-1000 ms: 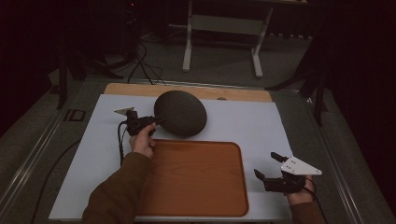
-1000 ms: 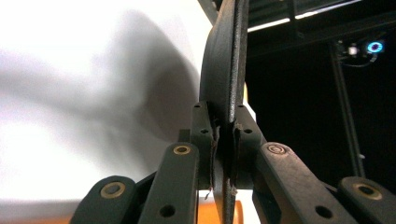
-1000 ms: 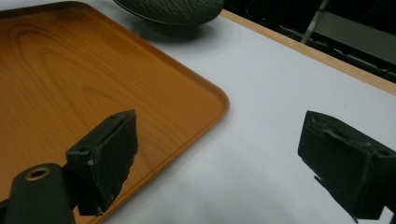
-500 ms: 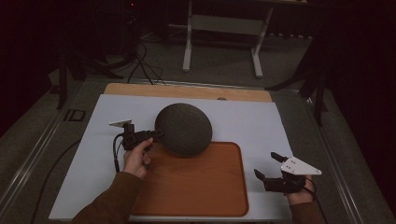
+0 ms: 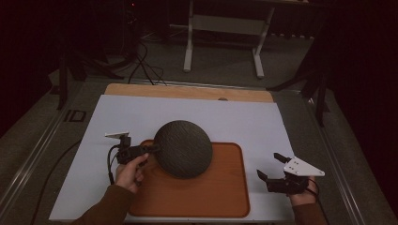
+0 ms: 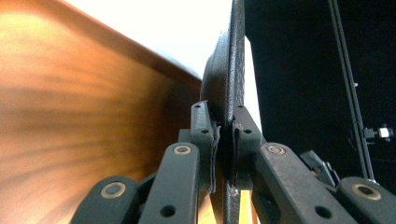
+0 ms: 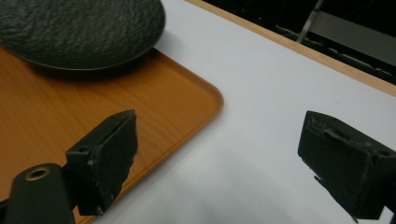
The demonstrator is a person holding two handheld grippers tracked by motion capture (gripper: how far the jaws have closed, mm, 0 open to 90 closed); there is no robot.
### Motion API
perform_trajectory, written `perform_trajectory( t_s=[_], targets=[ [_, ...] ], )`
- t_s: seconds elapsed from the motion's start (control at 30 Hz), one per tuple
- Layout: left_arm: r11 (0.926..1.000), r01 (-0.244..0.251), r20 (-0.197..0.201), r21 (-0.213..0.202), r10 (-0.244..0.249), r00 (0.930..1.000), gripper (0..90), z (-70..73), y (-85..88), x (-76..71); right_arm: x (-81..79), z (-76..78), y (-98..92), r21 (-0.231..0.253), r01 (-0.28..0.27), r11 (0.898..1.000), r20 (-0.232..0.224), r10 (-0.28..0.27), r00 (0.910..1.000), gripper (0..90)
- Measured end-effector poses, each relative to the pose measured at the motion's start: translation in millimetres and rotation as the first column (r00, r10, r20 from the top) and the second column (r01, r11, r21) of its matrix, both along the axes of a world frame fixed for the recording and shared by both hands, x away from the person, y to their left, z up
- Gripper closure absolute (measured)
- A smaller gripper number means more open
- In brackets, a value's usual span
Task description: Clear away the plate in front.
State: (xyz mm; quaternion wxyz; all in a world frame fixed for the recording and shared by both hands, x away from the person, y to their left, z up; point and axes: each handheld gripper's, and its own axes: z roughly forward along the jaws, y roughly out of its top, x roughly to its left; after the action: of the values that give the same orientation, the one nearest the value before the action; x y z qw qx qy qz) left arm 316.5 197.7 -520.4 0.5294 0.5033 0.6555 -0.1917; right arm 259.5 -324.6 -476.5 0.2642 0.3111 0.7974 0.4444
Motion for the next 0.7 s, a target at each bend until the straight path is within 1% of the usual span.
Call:
perform_trajectory(
  t_s=[0.03,0.1,0.13,0.17,0.2,0.33,0.4,0.43,0.5,0.53,0.57,0.63,0.67,0.7],
  targets=[
    [1.0,0.0,0.0,0.0,0.0,1.0,83.7,0.0,0.0,0.0,0.3,-0.1,-0.1,0.0,0.002,1.0,0.0,-0.002,1.0,11.6],
    [0.9998,0.021,-0.008,-0.002,-0.021,0.9998,83.5,-1.4,3.2,-8.8,0.4,-0.3,0.3,-0.003,0.002,1.0,-0.001,-0.002,1.0,11.6],
    [0.9998,0.021,-0.008,-0.002,-0.021,0.9998,83.0,-1.4,3.2,-8.8,0.3,-0.3,0.9,-0.006,0.001,1.0,-0.002,-0.001,1.0,11.6],
    [0.9987,0.051,-0.017,-0.009,-0.051,0.9985,82.5,-2.1,2.9,-13.4,0.3,-0.3,1.2,-0.007,0.0,1.0,-0.001,0.0,1.0,11.6],
    [0.9977,0.067,-0.016,-0.005,-0.067,0.9976,82.5,-2.8,1.9,-16.4,0.3,-0.3,1.6,-0.008,-0.002,1.0,-0.002,0.002,1.0,11.6],
    [0.9944,0.105,-0.03,-0.008,-0.106,0.9939,82.5,-6.4,-4.4,-22.4,0.5,-0.6,1.5,-0.01,-0.001,1.0,-0.003,0.001,1.0,11.6],
    [0.9913,0.132,-0.037,-0.005,-0.132,0.9906,82.3,-7.7,-8.7,-24.1,0.3,-0.4,1.0,-0.011,0.0,1.0,0.0,0.0,1.0,11.6],
    [0.9913,0.132,-0.037,-0.005,-0.132,0.9906,82.1,-7.7,-8.7,-24.1,0.1,-0.2,0.7,-0.01,0.0,1.0,0.0,0.0,1.0,11.6],
    [0.9867,0.162,-0.053,-0.014,-0.163,0.9853,81.9,-10.4,-16.5,-25.9,0.4,-0.5,0.5,-0.011,0.0,1.0,-0.001,0.0,1.0,11.6],
    [0.9867,0.162,-0.053,-0.014,-0.163,0.9853,81.9,-10.4,-16.5,-25.9,0.6,-0.6,0.6,-0.013,0.002,1.0,-0.002,-0.002,1.0,11.6],
    [0.983,0.182,-0.057,-0.021,-0.183,0.9814,81.9,-11.8,-21.1,-26.2,0.8,-0.8,0.7,-0.012,0.001,1.0,-0.003,-0.001,1.0,11.6],
    [0.9784,0.206,-0.056,-0.02,-0.207,0.9768,81.9,-12.2,-25.7,-26.6,0.8,-0.9,0.9,-0.015,0.001,1.0,-0.004,-0.001,1.0,11.6],
    [0.9761,0.217,-0.059,-0.014,-0.217,0.9743,82.1,-12.6,-27.6,-26.5,0.7,-0.9,1.0,-0.015,0.0,1.0,-0.003,0.0,1.0,11.6],
    [0.9736,0.228,-0.059,0.005,-0.228,0.9719,82.6,-13.5,-29.4,-26.1,0.7,-0.9,1.0,-0.015,0.0,1.0,-0.003,0.0,1.0,11.6]
  ],
)
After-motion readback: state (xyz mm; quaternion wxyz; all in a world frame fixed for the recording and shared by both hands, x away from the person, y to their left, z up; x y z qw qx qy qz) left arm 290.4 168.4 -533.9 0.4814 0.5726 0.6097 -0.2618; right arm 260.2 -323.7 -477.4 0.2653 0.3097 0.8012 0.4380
